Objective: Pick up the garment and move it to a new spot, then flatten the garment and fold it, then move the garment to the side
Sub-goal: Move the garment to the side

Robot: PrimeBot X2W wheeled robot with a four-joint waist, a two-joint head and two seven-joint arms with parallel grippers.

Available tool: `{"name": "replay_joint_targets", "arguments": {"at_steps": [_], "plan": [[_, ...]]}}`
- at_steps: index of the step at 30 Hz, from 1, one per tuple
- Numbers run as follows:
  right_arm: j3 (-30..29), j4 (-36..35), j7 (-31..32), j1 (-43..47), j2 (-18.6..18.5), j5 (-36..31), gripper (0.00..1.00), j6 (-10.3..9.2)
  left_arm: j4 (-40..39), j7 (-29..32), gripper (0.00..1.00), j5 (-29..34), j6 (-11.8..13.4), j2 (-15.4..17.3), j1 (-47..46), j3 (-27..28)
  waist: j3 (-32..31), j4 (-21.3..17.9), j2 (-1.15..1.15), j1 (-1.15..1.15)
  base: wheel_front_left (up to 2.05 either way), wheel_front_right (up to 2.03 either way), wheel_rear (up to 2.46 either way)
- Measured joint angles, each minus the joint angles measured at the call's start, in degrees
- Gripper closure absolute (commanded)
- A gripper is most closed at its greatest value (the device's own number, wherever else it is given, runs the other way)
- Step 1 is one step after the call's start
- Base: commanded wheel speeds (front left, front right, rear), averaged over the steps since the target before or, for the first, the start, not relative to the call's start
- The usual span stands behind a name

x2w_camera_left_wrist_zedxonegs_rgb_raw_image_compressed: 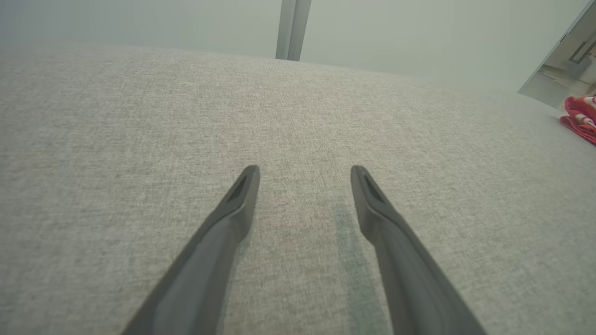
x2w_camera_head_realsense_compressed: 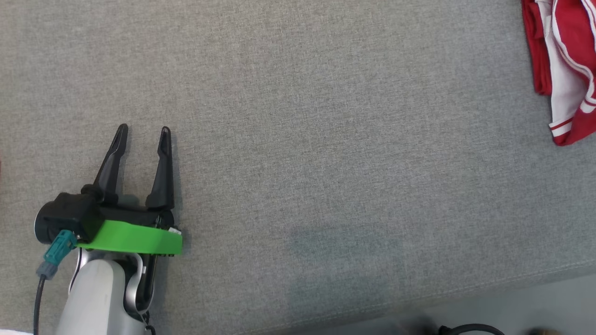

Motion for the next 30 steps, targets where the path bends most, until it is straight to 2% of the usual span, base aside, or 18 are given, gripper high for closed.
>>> {"name": "replay_joint_targets", "arguments": {"at_steps": [3,7,12,16,20,23,28,30], "plan": [[2.4,-1.6,-5.3,0.4,1.8,-1.7,0.0,0.0,0.3,0.0,0.0,0.0,0.0,-0.9,1.2,0.7,-1.6,0.0,0.0,0.0,0.0,0.0,0.0],[7.2,-6.0,-11.1,3.4,4.0,-0.7,0.0,0.01,0.7,0.0,0.0,0.0,0.0,-1.6,3.6,1.9,-4.7,0.1,0.0,0.0,0.0,0.0,0.0],[12.1,-16.6,-14.0,14.3,4.5,4.0,0.0,0.0,1.2,0.0,0.0,0.0,0.0,-2.9,6.9,3.7,-10.4,0.8,0.0,0.0,0.0,0.0,0.0],[12.5,-25.0,-14.8,25.7,5.6,6.2,0.0,0.01,1.5,0.0,0.0,0.0,0.0,-3.8,8.6,5.2,-14.1,2.0,0.0,0.0,0.0,0.0,0.0],[11.5,-31.0,-15.2,35.6,9.3,8.3,0.0,0.0,1.7,0.0,0.0,-0.1,0.0,-4.7,10.4,6.9,-17.2,3.6,0.0,-0.01,0.0,0.0,0.0],[11.5,-35.6,-15.4,40.5,11.0,4.7,0.0,0.0,2.1,0.0,0.0,0.0,0.0,-4.8,11.3,7.8,-18.6,5.0,0.0,-0.01,0.0,0.0,0.0],[9.3,-40.2,-15.4,47.1,17.2,2.4,0.0,0.01,4.5,0.0,0.0,0.0,0.0,-5.3,12.2,8.7,-20.4,6.6,0.0,-0.01,0.0,0.0,0.0],[8.2,-41.6,-15.4,47.9,18.5,2.4,0.0,0.01,5.2,0.0,0.0,0.0,0.0,-5.4,12.2,9.0,-20.6,6.9,0.0,-0.01,0.0,0.0,0.0]]}}
